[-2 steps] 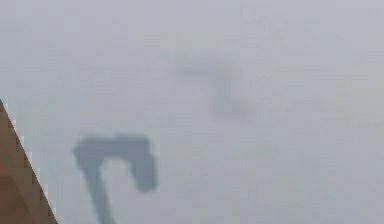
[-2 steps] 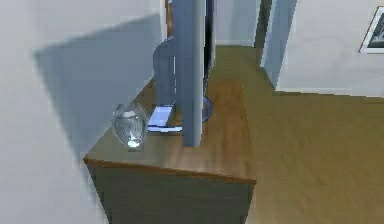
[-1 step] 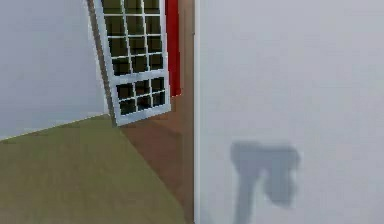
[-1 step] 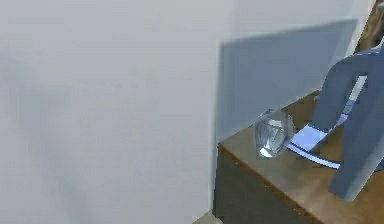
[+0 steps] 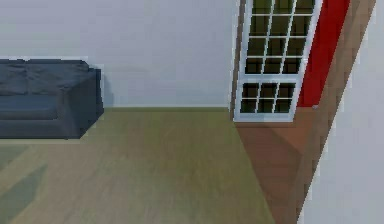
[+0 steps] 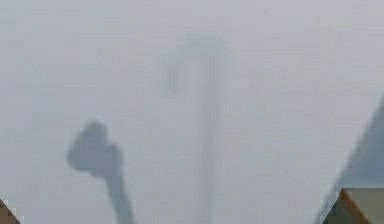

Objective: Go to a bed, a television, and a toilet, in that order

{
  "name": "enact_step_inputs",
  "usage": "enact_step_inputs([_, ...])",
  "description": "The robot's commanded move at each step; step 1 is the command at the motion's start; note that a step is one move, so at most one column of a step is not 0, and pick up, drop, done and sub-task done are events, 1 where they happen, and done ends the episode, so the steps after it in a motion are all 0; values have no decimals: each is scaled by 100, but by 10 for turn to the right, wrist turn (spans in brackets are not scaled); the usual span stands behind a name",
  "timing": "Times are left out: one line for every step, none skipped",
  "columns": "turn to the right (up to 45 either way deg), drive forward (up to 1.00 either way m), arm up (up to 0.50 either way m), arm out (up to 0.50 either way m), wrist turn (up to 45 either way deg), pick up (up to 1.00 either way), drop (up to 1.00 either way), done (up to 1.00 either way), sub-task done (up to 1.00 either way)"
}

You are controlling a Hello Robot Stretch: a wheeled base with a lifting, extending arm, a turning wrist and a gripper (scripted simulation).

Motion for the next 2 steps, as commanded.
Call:
enact_step_inputs([0,100,0,0,0,0,0,0,0])
enact_step_inputs([0,10,0,0,0,0,0,0,0])
